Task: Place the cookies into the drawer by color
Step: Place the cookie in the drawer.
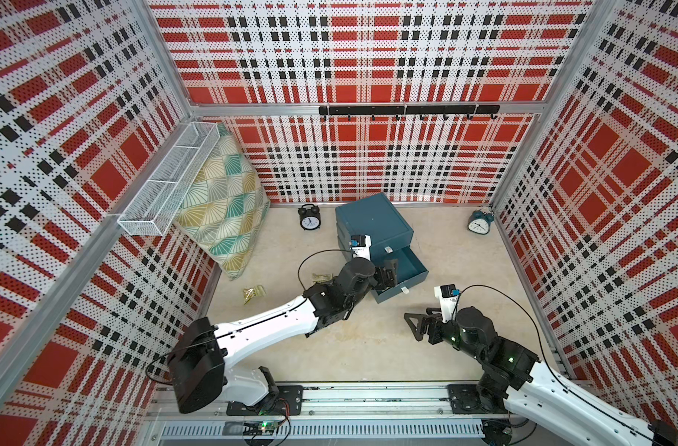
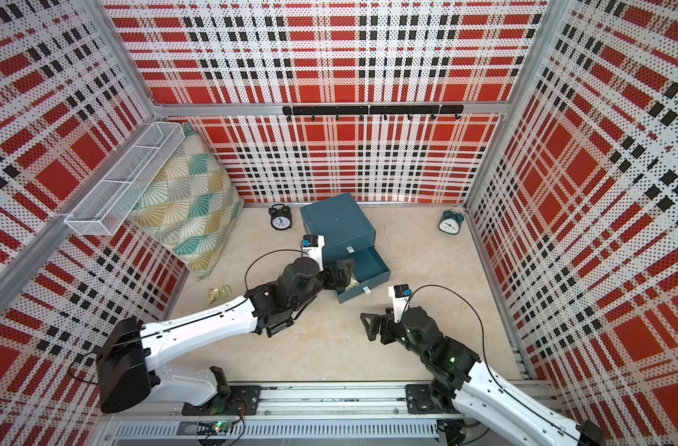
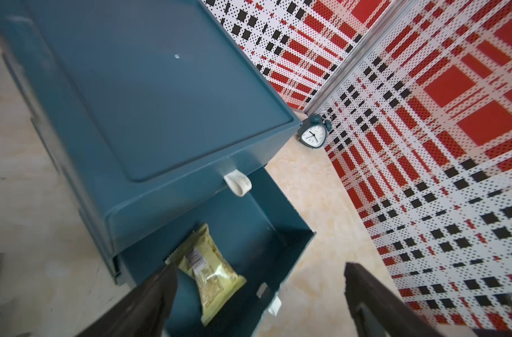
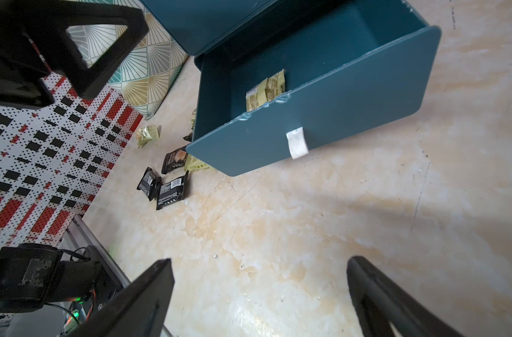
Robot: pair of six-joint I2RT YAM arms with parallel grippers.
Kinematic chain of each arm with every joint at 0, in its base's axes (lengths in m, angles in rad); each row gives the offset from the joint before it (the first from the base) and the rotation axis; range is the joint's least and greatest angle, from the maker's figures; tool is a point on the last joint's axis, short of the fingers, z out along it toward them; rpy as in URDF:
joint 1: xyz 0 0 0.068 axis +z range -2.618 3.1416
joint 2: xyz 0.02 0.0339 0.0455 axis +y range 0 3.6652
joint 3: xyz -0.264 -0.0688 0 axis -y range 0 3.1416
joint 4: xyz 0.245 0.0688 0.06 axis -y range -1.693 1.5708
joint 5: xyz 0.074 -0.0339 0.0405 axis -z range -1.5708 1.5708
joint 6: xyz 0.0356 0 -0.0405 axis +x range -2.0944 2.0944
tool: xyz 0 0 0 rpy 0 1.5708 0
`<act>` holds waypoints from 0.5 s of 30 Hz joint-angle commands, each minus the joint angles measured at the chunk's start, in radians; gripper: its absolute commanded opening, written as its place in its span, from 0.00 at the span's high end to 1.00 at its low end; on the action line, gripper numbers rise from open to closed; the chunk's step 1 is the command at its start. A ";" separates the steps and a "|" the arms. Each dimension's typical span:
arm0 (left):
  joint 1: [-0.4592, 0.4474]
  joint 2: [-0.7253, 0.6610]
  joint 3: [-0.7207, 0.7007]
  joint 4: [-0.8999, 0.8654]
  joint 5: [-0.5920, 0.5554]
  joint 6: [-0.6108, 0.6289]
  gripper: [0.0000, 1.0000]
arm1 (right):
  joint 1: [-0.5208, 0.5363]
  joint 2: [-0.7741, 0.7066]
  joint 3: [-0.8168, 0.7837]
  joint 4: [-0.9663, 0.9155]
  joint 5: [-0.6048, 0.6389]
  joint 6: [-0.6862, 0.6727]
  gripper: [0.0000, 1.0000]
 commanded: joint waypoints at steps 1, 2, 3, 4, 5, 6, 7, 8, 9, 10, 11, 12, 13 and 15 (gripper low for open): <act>0.026 -0.103 -0.081 0.015 -0.021 -0.016 0.01 | -0.003 0.016 0.011 0.051 -0.053 -0.021 0.00; 0.037 -0.129 -0.104 0.011 -0.021 -0.025 0.01 | -0.002 0.021 0.011 0.061 -0.063 -0.024 0.00; 0.051 -0.158 -0.133 0.005 -0.018 -0.031 0.01 | -0.001 0.028 0.010 0.073 -0.076 -0.028 0.00; 0.066 -0.177 -0.157 0.000 -0.017 -0.039 0.01 | -0.002 0.034 0.010 0.084 -0.086 -0.030 0.00; 0.083 -0.207 -0.187 -0.004 -0.010 -0.047 0.01 | 0.001 0.043 0.008 0.097 -0.098 -0.034 0.00; 0.104 -0.231 -0.216 -0.004 0.001 -0.056 0.01 | 0.005 0.051 0.007 0.111 -0.105 -0.037 0.00; 0.126 -0.248 -0.243 -0.001 0.012 -0.064 0.01 | 0.010 0.061 0.010 0.122 -0.109 -0.040 0.00; 0.153 -0.267 -0.272 0.001 0.033 -0.072 0.01 | 0.018 0.074 0.013 0.134 -0.113 -0.044 0.00; 0.180 -0.281 -0.298 0.008 0.057 -0.079 0.01 | 0.029 0.091 0.019 0.145 -0.112 -0.048 0.00; 0.212 -0.289 -0.323 0.013 0.081 -0.084 0.00 | 0.038 0.106 0.024 0.154 -0.110 -0.051 0.00; 0.247 -0.292 -0.347 0.020 0.113 -0.090 0.01 | 0.050 0.124 0.031 0.164 -0.107 -0.057 0.00; 0.284 -0.292 -0.368 0.029 0.147 -0.094 0.04 | 0.066 0.146 0.040 0.171 -0.099 -0.062 0.00; 0.312 -0.288 -0.387 0.040 0.178 -0.096 0.06 | 0.080 0.162 0.050 0.178 -0.088 -0.067 0.00; 0.374 -0.274 -0.423 0.068 0.236 -0.100 0.13 | 0.116 0.208 0.073 0.186 -0.060 -0.079 0.00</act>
